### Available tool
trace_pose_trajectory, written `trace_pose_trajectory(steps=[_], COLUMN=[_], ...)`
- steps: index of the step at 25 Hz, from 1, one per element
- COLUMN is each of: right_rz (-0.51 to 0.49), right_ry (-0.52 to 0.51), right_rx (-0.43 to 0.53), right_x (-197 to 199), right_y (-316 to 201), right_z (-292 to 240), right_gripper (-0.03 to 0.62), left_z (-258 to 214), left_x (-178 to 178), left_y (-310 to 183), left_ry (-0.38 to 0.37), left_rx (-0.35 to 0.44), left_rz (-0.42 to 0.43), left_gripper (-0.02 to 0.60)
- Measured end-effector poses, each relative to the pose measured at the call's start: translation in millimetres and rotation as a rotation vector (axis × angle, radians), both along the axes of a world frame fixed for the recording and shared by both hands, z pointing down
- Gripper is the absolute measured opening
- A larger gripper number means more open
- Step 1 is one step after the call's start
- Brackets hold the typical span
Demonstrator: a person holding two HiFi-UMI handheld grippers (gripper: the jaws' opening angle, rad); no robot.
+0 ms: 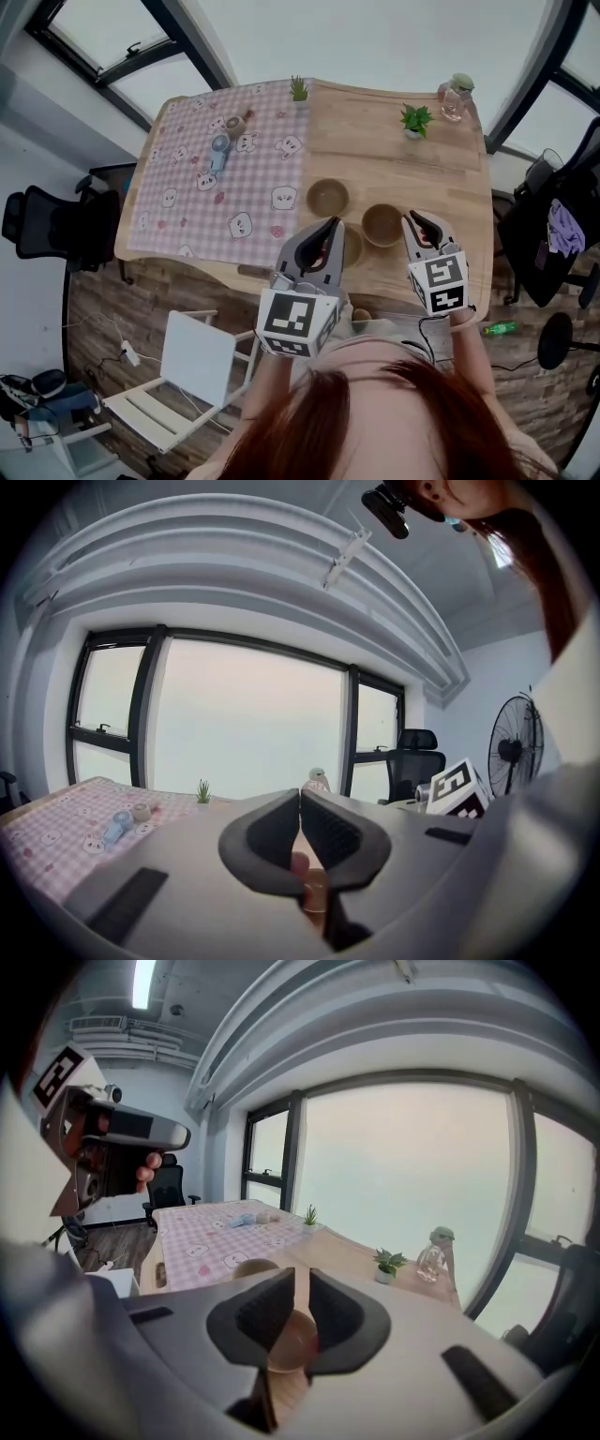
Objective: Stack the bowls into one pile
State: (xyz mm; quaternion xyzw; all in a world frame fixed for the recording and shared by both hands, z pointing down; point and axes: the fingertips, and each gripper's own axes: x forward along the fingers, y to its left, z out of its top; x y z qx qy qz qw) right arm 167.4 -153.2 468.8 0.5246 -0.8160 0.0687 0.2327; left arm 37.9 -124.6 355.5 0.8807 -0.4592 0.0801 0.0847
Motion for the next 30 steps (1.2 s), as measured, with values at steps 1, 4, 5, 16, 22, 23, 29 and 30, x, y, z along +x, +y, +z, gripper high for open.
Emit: trace_pose_trajectory(steps=[1,4,5,16,22,23,29,30], right_rz=[0.0,0.008,0.014,0.055,0.078,0.081,0.107,0.111], right_ry=[0.013,0.036,0.043,0.086,0.107,0.106,0.116,0.115], right_rx=[-0.007,-0.035,-0.042,-0.164,-0.222,-0.23,-0.288,-0.299], right_x=[-0.3,0.7,1.9,10.0,13.2,13.1,16.4,16.8], right_y=[-3.0,-10.9,-13.5,-26.6,-33.3,-33.9,-36.5,-36.5], right_z=[4.3,18.3,23.3,77.7,106.9,110.7,138.0,142.5], right_gripper=[0.048,0.049,0.05,0.06,0.071,0.073,0.082,0.083], left_z=[-0.9,-2.4,-2.4,6.7,13.8,15.0,21.2,22.2], left_x=[-0.8,-3.2,-4.2,-10.8,-14.8,-15.5,-17.2,-17.6], left_y=[-3.8,-14.7,-18.2,-45.5,-57.4,-59.3,-70.0,-72.0], left_ry=[0.003,0.003,0.002,0.006,0.003,0.002,-0.004,-0.006], left_rx=[0.002,0.002,0.001,-0.027,-0.037,-0.039,-0.052,-0.053], left_rz=[0.007,0.031,0.039,0.115,0.147,0.152,0.176,0.178], left_gripper=[0.011,0.011,0.011,0.012,0.011,0.011,0.012,0.011])
